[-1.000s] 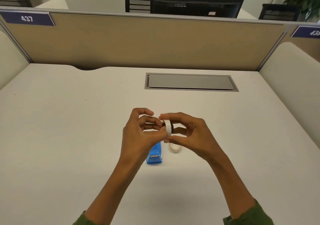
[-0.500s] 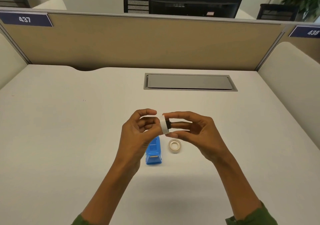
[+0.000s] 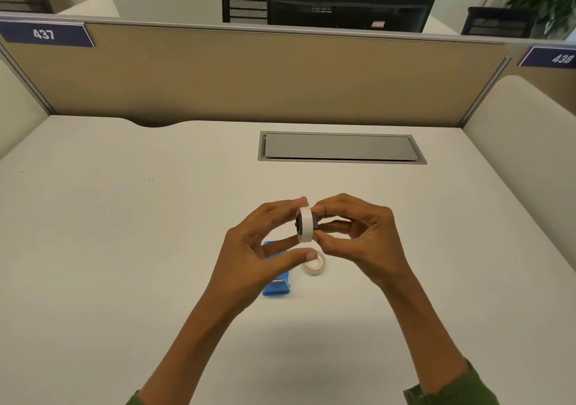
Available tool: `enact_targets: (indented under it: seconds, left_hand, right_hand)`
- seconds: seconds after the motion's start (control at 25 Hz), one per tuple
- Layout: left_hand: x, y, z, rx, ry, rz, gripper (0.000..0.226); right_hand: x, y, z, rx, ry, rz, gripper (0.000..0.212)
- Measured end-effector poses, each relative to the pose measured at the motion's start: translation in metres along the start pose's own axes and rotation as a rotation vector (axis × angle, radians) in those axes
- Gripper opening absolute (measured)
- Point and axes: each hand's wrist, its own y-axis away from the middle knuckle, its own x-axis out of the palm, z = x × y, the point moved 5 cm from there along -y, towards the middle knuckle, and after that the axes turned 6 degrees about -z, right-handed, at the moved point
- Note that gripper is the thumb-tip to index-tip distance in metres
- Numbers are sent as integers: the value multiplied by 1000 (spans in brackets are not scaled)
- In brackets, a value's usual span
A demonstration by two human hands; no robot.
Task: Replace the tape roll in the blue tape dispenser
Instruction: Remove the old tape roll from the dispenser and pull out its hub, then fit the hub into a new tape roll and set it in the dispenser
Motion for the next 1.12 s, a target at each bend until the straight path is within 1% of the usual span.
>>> enact_targets:
  seconds: [0.08,0.2,0.36,0.48,0.56,0.64,0.76,0.96,1.04,1.12]
  left_hand:
    - [-1,-2,0,22,-36,-53,46]
    - [-6,-4,5,-7,-5,-114,45]
    - [-8,-14,21,-35,-23,-92,45]
    - [-18,-35,50,-85,-126,-100,43]
    - [-29,-50,76,-108,-246,-121,44]
    - [-39,-69,103,-114,-379,-146,46]
    - [-47,-96,146,-174,-491,-195,51]
    - [-38,-115,204,-300,-573,-119,63]
    - [-36,-116,213,-303,-597,-120,64]
    - [-34,-114,214,-312,-605,-90,66]
  right_hand:
    - [1,-1,0,-3,27,12,31]
    - [-2,0,-1,28,6,-25,32]
    - [-2,-2,-8,53,12,-51,30]
    - [-6,-6,-20,81,7,-139,29]
    - [-6,-8,-29,124,-31,-173,32]
    - [-7,-12,-36,140,-28,-195,34]
    - [-7,-17,-45,134,13,-190,31]
    - [-15,-18,-60,157,75,-195,29]
    - [-20,-18,-66,178,105,-209,28]
    - [-21,-18,-72,201,122,-208,28]
